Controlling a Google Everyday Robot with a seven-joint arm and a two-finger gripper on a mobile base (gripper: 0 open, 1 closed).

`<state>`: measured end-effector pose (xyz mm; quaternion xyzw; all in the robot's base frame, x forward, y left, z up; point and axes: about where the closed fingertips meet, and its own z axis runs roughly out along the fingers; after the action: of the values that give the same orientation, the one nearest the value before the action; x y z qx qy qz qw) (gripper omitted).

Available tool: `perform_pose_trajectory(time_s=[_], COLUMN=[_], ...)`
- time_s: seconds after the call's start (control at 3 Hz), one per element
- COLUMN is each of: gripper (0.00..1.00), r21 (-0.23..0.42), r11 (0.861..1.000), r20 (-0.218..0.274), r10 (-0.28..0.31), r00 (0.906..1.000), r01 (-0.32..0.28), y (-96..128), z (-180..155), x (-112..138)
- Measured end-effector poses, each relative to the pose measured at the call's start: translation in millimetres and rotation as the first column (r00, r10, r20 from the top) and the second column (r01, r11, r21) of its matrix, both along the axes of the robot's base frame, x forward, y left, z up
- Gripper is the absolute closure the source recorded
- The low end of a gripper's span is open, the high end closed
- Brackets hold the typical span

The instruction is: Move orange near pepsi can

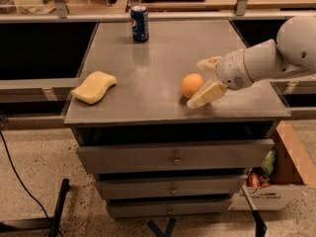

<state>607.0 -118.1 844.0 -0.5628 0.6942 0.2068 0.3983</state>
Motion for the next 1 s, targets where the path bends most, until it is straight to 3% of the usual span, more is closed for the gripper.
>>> perform_pose_trajectory(time_s=[0.67, 1.0], gripper=[0.65, 0.88], r21=[-0.048, -0.092], r11=[0.996, 0.994], r20=[-0.043, -0.047], r10=[0.069, 0.045], r00=[0.9967, 0.9979], r01=[-0.071, -0.050], y=[5, 2], z=[-7, -7], x=[-17, -21])
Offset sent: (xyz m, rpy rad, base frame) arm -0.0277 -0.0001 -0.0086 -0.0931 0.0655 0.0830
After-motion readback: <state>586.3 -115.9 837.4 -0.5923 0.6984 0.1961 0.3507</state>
